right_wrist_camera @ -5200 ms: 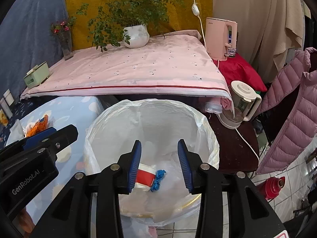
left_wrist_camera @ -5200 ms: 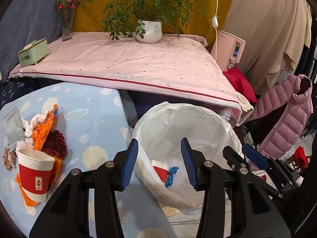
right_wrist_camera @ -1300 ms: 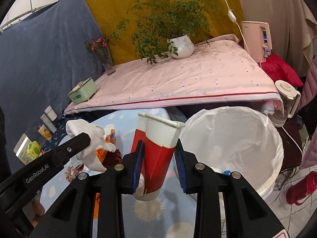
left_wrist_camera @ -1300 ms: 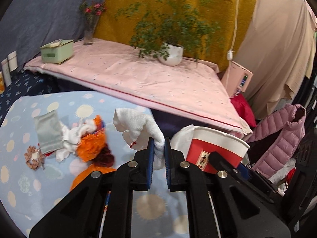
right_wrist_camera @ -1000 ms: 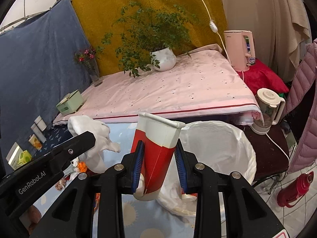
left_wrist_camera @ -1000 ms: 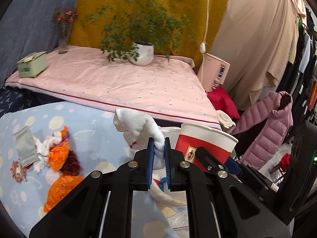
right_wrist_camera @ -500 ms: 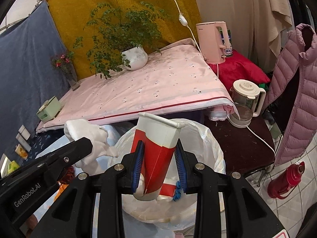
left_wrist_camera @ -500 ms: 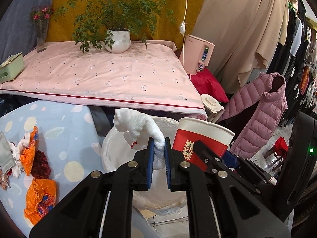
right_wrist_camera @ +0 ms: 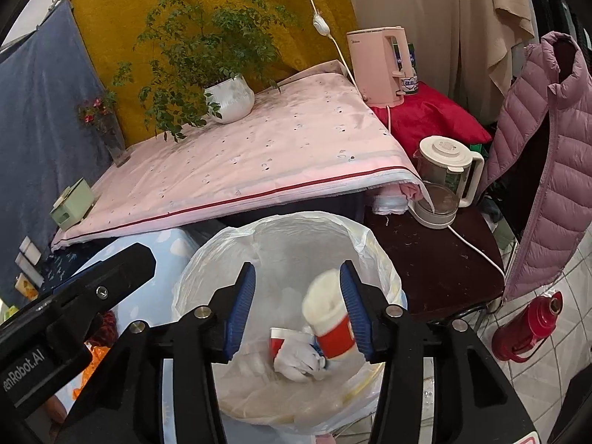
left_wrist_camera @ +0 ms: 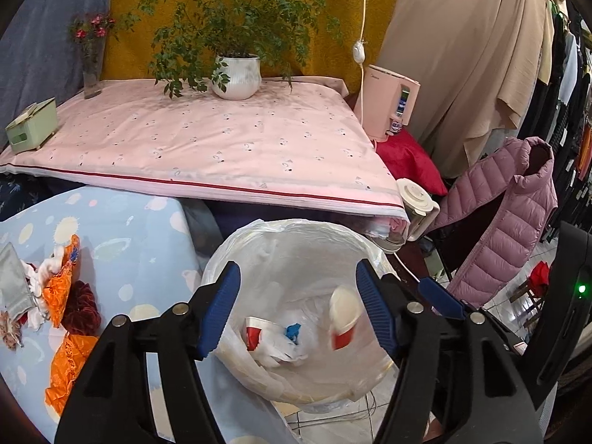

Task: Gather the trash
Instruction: 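Carry the red cup and white cloth over the bin and open both grippers, then withdraw both open grippers from the bin back over the table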

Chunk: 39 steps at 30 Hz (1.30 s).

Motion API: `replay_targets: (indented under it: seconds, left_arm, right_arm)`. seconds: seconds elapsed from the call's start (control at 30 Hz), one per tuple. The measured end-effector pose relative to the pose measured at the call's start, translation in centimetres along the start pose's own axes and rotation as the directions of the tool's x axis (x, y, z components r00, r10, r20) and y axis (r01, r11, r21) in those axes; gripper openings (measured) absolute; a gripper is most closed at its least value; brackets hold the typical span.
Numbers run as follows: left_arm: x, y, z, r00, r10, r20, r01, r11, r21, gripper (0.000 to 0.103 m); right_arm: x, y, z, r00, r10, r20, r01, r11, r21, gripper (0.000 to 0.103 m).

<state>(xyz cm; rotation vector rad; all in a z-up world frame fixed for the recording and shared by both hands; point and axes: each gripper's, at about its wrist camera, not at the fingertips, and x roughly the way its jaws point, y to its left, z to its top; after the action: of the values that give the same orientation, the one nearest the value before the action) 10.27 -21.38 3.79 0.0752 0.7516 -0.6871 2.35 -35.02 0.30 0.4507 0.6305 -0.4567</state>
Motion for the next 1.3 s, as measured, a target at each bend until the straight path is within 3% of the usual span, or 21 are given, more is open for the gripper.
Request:
replay_targets:
  seconds: [0.77,1.3]
  left_arm:
    - [-2.4,5.1,-1.2,0.996,0.084,0.010,-0.083,0.991,-0.103,0.071]
    - [-4.5,11.9,-4.0,0.982,0.188,-0.004,-0.184,0.959,-0.215,0.079]
  right_arm:
    - [-1.4,4.9,-1.1,0.998,0.056,-0.009,-0.056,0.995,-0.083,0.053]
    - [-1.3,10.3,-3.9,0.993,0.101,-0.066,-0.111,0.979,-0.170,0.053]
